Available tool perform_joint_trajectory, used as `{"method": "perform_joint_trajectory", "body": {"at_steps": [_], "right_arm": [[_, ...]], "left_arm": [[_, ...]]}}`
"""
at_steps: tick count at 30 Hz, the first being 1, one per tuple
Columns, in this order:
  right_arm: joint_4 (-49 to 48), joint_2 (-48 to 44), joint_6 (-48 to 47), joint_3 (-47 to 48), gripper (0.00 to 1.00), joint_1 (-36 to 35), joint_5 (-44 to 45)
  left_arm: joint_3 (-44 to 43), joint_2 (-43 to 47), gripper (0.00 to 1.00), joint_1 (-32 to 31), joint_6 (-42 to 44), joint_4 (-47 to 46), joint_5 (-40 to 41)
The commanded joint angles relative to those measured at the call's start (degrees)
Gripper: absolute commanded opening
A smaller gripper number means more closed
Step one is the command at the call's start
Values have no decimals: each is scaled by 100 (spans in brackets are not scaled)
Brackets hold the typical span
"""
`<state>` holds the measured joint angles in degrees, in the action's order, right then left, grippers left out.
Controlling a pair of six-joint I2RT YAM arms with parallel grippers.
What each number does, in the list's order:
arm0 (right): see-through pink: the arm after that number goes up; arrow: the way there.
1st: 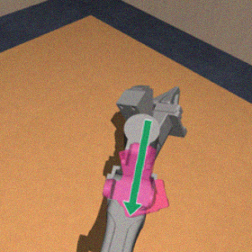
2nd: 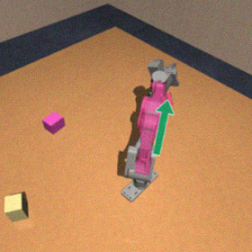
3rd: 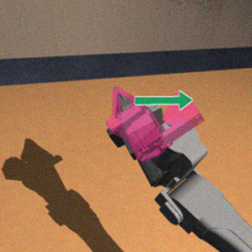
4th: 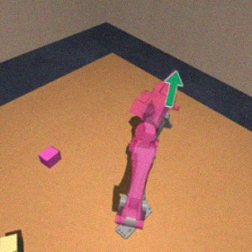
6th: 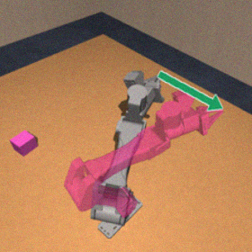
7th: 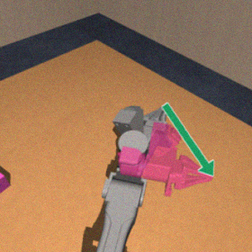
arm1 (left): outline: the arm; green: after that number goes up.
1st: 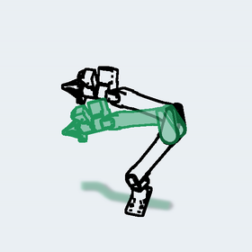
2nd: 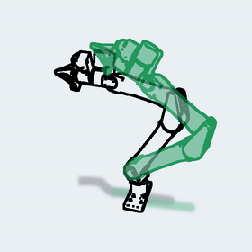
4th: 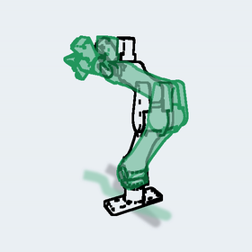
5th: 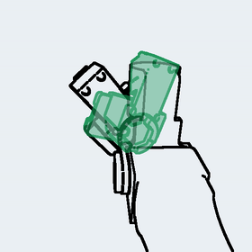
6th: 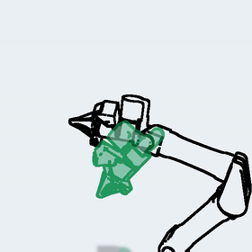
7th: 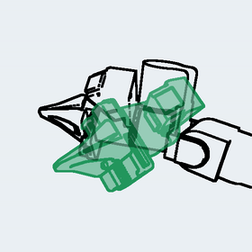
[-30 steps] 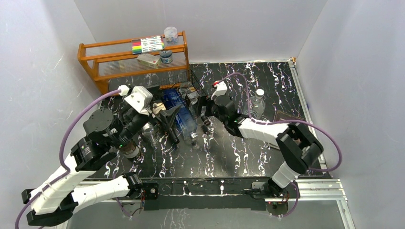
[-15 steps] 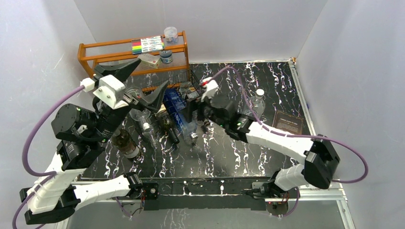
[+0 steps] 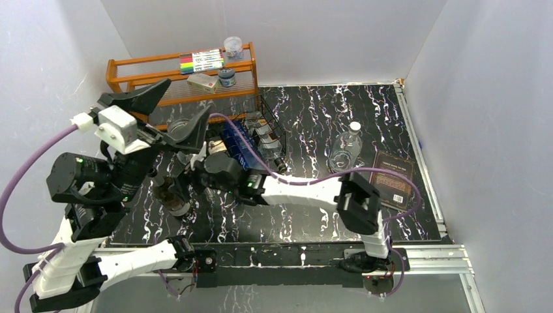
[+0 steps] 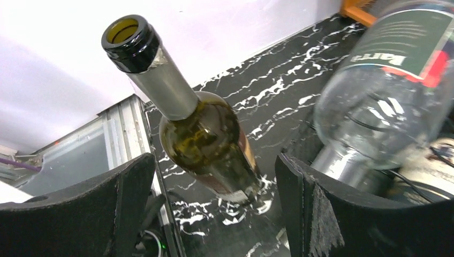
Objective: Put the wine bottle on the wine rack
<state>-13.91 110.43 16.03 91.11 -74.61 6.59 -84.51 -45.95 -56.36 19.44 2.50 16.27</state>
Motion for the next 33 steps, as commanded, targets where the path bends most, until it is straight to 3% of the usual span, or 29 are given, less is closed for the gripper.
{"method": "perform_joint_trajectory", "body": {"at_steps": [1,12,17,21,28,33], "right_arm": [[-749,488,-83,714,93,-117,8],[-575,1164,-230,1727,93,-168,-122],[10,1640,-164,2650,87,-168,-388],[328,2103,-33,3308,72,-168,-391],[-66,1990,1,2997,50,-177,-272],[-244,1752,-123,2727,6,-175,-205]], "left_arm": [[-229,177,98,27,-181,-201,228],[42,378,98,27,-483,73,326],[21,495,98,25,-481,154,441],[-51,589,98,26,-525,273,479],[-102,651,98,25,-496,471,561],[-92,624,98,26,-403,482,583]]}}
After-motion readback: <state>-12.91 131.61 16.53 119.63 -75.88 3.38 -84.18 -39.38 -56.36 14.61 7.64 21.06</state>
